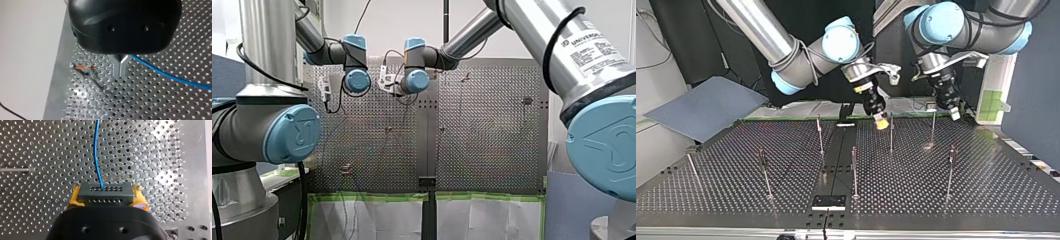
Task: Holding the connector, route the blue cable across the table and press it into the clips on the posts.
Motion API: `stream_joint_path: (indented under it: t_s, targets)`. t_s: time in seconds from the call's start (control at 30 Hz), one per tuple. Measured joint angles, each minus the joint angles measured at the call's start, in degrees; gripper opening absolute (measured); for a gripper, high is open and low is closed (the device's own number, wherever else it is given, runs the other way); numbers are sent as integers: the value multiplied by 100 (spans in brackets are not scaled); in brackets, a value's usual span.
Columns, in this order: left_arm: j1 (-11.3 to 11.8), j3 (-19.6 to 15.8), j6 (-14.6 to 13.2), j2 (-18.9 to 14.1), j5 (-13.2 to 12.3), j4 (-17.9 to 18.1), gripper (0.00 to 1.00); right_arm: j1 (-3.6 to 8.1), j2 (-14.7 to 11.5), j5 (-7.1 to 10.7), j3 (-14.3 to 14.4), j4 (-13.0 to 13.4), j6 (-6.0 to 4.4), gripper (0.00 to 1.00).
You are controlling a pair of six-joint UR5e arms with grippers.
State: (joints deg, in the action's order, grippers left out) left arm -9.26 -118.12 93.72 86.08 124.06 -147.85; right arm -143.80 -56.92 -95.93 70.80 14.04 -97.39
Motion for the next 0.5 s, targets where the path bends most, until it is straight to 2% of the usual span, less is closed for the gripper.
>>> stream_joint_path:
  t_s: [0.5]
  targets:
    - [325,352,19,66,-393,-109,0,42,261,108,-799,-578,-63,0]
